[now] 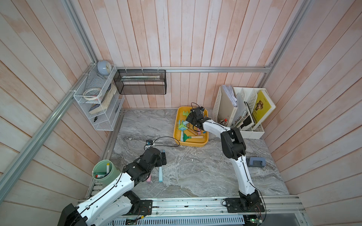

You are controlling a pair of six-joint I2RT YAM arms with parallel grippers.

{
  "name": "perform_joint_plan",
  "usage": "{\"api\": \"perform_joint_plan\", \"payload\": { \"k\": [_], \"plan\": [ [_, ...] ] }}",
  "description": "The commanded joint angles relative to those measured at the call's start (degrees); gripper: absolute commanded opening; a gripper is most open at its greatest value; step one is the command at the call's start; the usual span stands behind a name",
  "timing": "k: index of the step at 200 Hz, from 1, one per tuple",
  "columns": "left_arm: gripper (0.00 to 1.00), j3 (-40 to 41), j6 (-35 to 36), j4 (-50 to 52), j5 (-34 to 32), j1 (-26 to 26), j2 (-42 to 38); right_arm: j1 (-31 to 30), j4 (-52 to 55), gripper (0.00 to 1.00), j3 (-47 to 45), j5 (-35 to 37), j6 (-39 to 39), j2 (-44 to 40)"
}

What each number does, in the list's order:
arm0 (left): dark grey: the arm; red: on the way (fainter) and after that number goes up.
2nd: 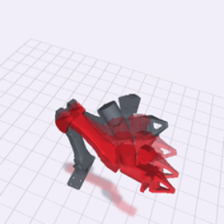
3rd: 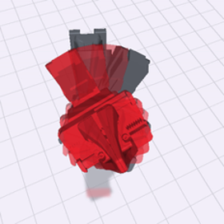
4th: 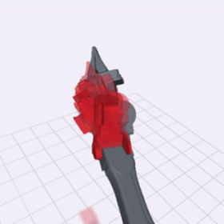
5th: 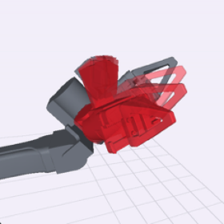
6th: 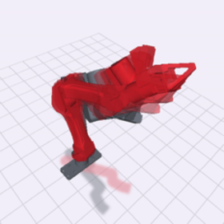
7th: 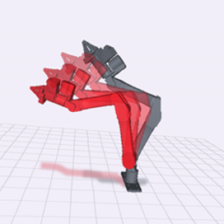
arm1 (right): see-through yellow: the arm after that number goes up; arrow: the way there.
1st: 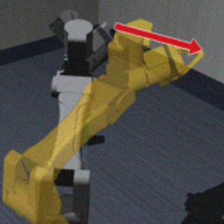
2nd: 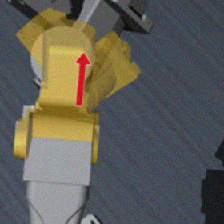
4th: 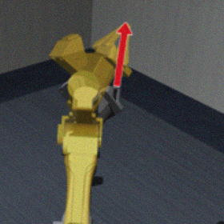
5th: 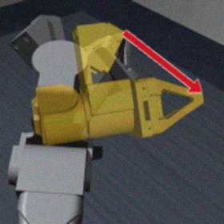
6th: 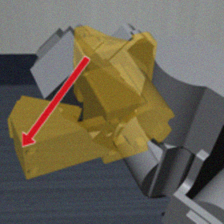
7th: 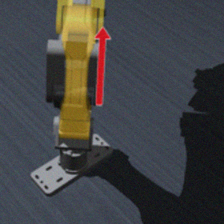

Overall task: Take the hand rake out of the storage box
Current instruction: Pick up the rake from the storage box.

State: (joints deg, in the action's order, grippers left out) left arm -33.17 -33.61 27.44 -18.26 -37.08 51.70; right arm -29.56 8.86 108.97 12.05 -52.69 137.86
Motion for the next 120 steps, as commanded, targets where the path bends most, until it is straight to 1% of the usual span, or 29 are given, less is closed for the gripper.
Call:
{"api": "perform_joint_plan", "payload": {
  "k": [1, 28, 47, 66, 85, 120],
  "plan": [
    [1.00, 0.2, 0.6, 0.0, -0.4, -0.1, 0.5, -0.8, 1.8, 0.74, 1.8, 3.8, -5.9, 0.9],
    [1.00, 0.3, 0.6, -0.1, -0.1, 0.0, 0.5, -0.9, 0.6, 0.69, 1.5, 2.8, -7.9, 1.8],
    [1.00, 0.3, 0.6, -0.2, -0.1, 0.0, 0.5, -1.1, -0.2, 0.61, 1.5, 2.2, -7.7, 2.1],
    [1.00, 0.4, 0.6, -0.3, -0.1, 0.0, 0.4, -1.0, -0.8, 0.56, 0.5, 2.5, -7.4, 1.3],
    [1.00, 0.4, 0.6, -0.3, -0.1, -0.1, 0.4, -0.9, -1.8, 0.46, -0.6, 2.8, -7.2, 0.6],
    [1.00, 0.5, 0.6, -0.4, -0.1, -0.1, 0.4, -0.7, -3.9, 0.34, -2.0, 1.6, -6.7, 0.1]
  ]
}}
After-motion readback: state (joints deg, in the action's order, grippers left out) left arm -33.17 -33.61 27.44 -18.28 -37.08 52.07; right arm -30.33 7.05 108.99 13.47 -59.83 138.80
